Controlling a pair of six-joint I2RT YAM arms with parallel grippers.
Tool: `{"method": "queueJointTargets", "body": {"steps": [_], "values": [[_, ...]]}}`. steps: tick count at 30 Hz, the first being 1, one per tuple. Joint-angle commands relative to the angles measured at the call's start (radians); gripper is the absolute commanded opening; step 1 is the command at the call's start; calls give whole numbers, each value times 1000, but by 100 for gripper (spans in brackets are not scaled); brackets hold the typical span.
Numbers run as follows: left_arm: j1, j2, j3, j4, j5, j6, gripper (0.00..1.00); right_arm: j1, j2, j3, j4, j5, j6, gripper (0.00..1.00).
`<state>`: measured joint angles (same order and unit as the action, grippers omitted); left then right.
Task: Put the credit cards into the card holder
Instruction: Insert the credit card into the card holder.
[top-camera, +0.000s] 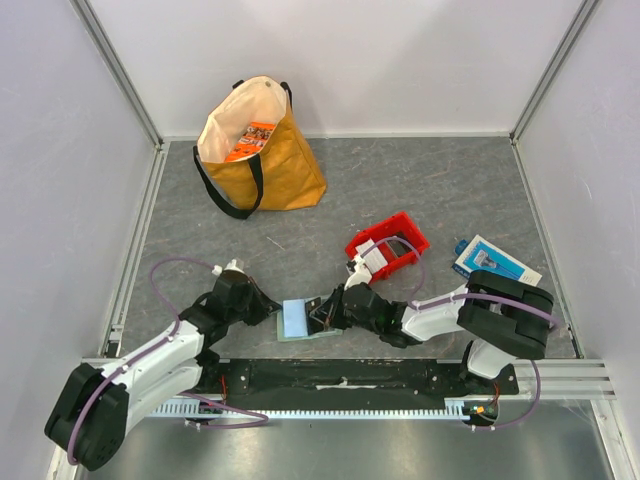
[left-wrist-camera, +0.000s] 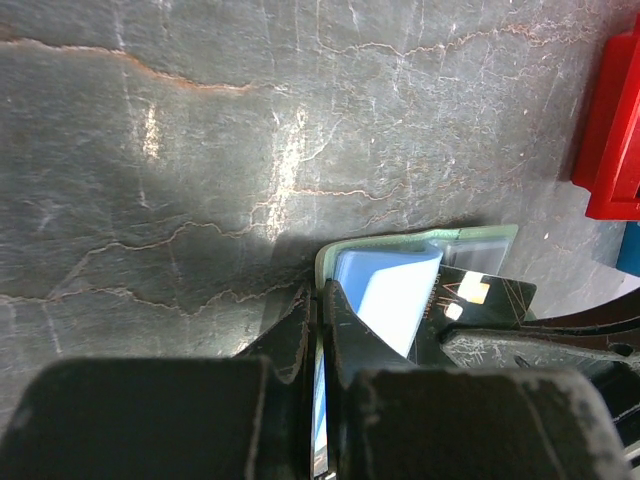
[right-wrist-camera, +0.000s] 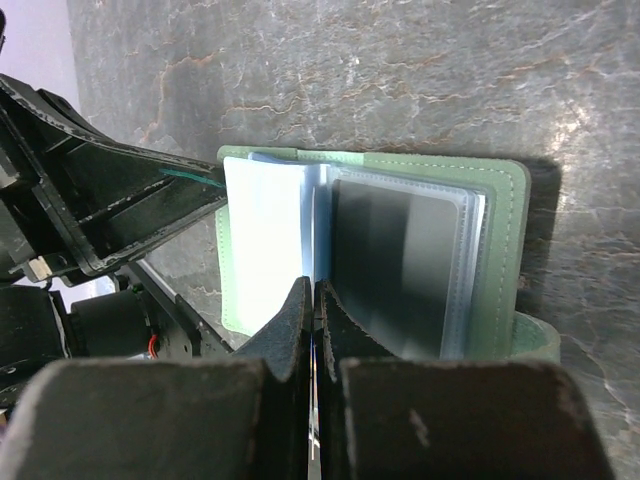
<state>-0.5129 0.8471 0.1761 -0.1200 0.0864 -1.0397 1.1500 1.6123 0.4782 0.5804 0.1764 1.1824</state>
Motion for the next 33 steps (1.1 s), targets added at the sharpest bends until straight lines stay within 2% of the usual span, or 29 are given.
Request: {"method": "queueJointTargets", "body": {"steps": [1,12,18,25,33], "values": [[-4,-14,-23,-13,-31,-16,2,-1,9,-10,118,-11,10,0],[-3,-48,-24,-32,-39,-13,2,-3,66,0,136,-14,3,0],[-3,-40,-23,-35,-43,-5,2,-1,110,-21,234,-34,0,0],[-3,-28,16,-83,-79,52,2,-32,75,-15,116,-3,-92,0],[-3,6,16,-60,-71,58,2,-33,138,2,196,-63,-90,0]]}}
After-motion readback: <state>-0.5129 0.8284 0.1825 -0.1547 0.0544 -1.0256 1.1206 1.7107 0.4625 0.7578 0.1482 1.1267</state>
